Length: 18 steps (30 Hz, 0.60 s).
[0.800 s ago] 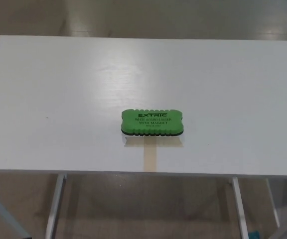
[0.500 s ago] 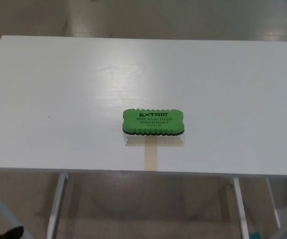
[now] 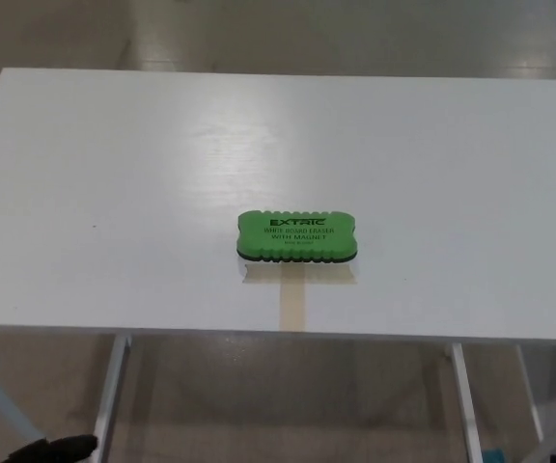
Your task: Use the left hand to press on the green eraser and wipe the desk from center to the left and then back to center.
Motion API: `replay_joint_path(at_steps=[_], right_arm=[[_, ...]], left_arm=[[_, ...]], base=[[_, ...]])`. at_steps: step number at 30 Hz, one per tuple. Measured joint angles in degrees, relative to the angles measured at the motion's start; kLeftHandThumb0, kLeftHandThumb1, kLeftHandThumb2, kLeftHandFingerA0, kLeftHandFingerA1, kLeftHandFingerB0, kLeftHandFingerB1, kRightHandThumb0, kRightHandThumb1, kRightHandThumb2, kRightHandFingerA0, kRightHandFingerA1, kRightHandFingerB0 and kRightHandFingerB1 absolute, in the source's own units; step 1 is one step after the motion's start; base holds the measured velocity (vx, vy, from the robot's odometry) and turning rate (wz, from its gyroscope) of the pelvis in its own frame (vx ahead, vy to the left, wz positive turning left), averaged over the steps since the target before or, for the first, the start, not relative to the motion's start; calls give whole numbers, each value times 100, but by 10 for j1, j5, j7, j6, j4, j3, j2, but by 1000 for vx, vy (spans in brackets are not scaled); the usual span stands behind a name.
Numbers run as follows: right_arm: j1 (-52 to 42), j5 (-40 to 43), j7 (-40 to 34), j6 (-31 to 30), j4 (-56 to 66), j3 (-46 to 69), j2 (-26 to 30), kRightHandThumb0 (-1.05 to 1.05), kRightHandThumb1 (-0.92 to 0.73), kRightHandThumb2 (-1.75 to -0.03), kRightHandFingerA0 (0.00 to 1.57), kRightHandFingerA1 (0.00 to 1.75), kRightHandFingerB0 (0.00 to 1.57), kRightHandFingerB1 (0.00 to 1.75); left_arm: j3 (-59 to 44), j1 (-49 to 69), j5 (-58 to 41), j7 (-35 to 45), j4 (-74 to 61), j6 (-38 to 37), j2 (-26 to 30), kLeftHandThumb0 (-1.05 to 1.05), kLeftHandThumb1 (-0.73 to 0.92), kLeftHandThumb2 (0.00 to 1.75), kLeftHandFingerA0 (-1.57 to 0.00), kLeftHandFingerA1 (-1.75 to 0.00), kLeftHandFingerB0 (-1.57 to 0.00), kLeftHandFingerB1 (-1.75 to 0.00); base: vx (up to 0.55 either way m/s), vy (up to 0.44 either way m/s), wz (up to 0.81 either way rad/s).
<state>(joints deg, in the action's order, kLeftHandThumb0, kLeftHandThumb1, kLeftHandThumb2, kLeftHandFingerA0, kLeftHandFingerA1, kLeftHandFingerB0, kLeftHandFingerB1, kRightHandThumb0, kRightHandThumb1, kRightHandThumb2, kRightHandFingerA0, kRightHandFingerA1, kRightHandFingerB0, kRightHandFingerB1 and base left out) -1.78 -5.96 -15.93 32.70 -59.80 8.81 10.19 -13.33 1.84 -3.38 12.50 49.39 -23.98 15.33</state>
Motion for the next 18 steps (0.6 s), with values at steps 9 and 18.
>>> replay_joint_path(at_steps=[9,18], right_arm=[[3,0,0,0,-2,0,0,-44,-80,-65,75,49,47,35],[3,0,0,1,-3,1,0,-44,-80,-65,75,49,48,36]], left_arm=[[39,12,-25,95,-71,21,23,-31,70,61,-93,-65,-89,-51],[102,35,-51,189,-186,58,58,-33,72,62,-90,-65,-86,-53]], base=[[0,0,0],[0,0,0]])
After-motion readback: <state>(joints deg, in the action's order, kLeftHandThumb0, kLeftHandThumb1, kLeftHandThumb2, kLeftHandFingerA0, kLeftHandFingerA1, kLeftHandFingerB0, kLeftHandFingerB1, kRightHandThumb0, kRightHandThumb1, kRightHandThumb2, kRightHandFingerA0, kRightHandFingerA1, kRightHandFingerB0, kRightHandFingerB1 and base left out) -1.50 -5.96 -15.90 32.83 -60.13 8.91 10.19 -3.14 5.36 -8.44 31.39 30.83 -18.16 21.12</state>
